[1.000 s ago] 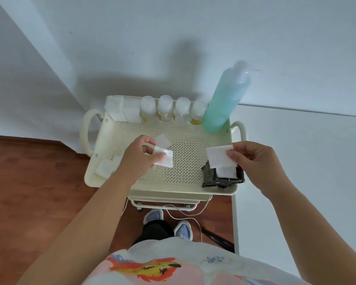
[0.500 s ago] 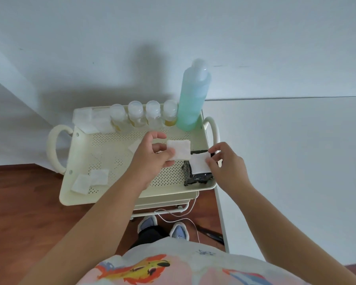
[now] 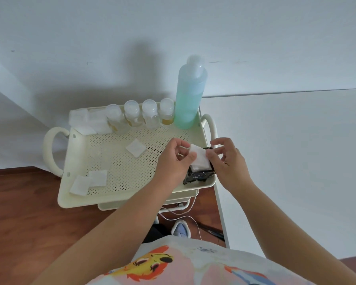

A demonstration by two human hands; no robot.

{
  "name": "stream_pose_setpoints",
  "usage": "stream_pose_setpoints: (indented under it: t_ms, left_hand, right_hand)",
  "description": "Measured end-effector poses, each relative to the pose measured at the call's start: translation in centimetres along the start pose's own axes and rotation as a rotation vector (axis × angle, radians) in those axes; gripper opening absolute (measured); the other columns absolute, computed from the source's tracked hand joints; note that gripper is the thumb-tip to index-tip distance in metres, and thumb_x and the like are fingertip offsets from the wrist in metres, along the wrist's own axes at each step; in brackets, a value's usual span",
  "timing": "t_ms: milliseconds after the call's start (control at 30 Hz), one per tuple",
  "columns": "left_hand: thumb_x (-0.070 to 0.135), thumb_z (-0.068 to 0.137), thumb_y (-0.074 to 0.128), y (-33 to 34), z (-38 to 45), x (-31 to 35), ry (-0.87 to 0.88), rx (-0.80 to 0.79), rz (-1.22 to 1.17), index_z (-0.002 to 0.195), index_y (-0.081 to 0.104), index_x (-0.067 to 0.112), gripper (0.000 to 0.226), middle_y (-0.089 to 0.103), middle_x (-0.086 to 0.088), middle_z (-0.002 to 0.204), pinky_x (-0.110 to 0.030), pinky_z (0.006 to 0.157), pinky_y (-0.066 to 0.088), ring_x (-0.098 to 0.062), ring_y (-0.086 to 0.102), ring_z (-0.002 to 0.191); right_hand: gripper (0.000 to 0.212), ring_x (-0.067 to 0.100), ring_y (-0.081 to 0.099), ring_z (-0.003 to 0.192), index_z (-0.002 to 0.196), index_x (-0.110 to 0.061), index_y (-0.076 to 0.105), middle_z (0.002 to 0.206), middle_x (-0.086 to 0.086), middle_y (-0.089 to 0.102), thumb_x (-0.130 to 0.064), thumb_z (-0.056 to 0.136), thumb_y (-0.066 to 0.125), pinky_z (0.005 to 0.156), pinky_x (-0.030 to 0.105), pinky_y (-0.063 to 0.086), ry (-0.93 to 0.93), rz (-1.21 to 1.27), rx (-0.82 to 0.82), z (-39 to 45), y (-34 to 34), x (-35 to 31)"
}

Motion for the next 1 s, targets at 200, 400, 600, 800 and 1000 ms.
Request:
stream_pose_setpoints:
  t_ms: [200,400,600,800,1000]
  left_hand:
    - [0.023,0.085,0.071,0.5,-0.3,-0.3,0.016,0.057,-0.004,0.087,0.056,0.035,0.019,0.066,0.009,0.078,-0.012,0.055,0.041,-0.001,0.049,0.055]
    - [0.029,0.083,0.07,0.1,-0.9,-0.1,0.212,0.077,0.343,0.088,0.056,0.034,0.016,0.061,0.013,0.072,-0.015,0.061,0.039,-0.004,0.054,0.073]
    - [0.039,0.085,0.065,0.4,-1.3,-0.5,0.333,0.138,0.659,0.091,0.063,0.026,0.015,0.047,0.009,0.09,-0.025,0.076,0.033,-0.016,0.039,0.09]
    - [0.036,0.087,0.055,-0.1,-1.6,-0.3,0.499,0.108,1.022,0.08,0.075,0.024,0.025,0.054,0.002,0.105,-0.036,0.078,0.039,-0.024,0.041,0.093]
    - [0.039,0.084,0.053,-0.6,-1.9,0.6,0.564,0.053,1.038,0.072,0.073,0.026,0.027,0.054,0.002,0.113,-0.041,0.084,0.039,-0.027,0.041,0.103]
  right_hand:
    - [0.031,0.002,0.044,0.056,0.108,-0.044,0.051,0.087,-0.028,0.069,-0.029,0.085,0.065,0.061,0.023,0.036,0.088,0.077,-0.05,0.5,-0.3,0.1]
    - [0.019,0.012,0.044,0.091,0.096,-0.038,0.066,0.099,-0.017,0.062,-0.025,0.081,0.07,0.08,0.025,0.039,-0.071,-0.174,0.022,0.1,-0.1,0.3]
    - [0.011,0.023,0.038,0.099,0.09,-0.036,0.073,0.11,-0.008,0.051,-0.038,0.079,0.07,0.087,0.028,0.025,-0.16,-0.504,0.045,0.0,0.5,1.2]
    - [0.017,0.023,0.036,0.101,0.092,-0.038,0.073,0.111,-0.005,0.049,-0.033,0.081,0.06,0.085,0.027,0.022,-0.095,-0.597,0.011,0.6,0.7,1.0]
    - [0.022,0.022,0.03,0.103,0.074,-0.035,0.072,0.12,-0.008,0.046,-0.023,0.08,0.055,0.081,0.028,0.018,-0.156,-0.609,-0.036,0.2,0.4,0.0]
Point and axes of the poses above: each hand's wrist, its own z-axis towards the middle knuckle, its own y-axis out of the palm, x = y × z, the point moved 1 cm from there along z, towards the middle knuckle
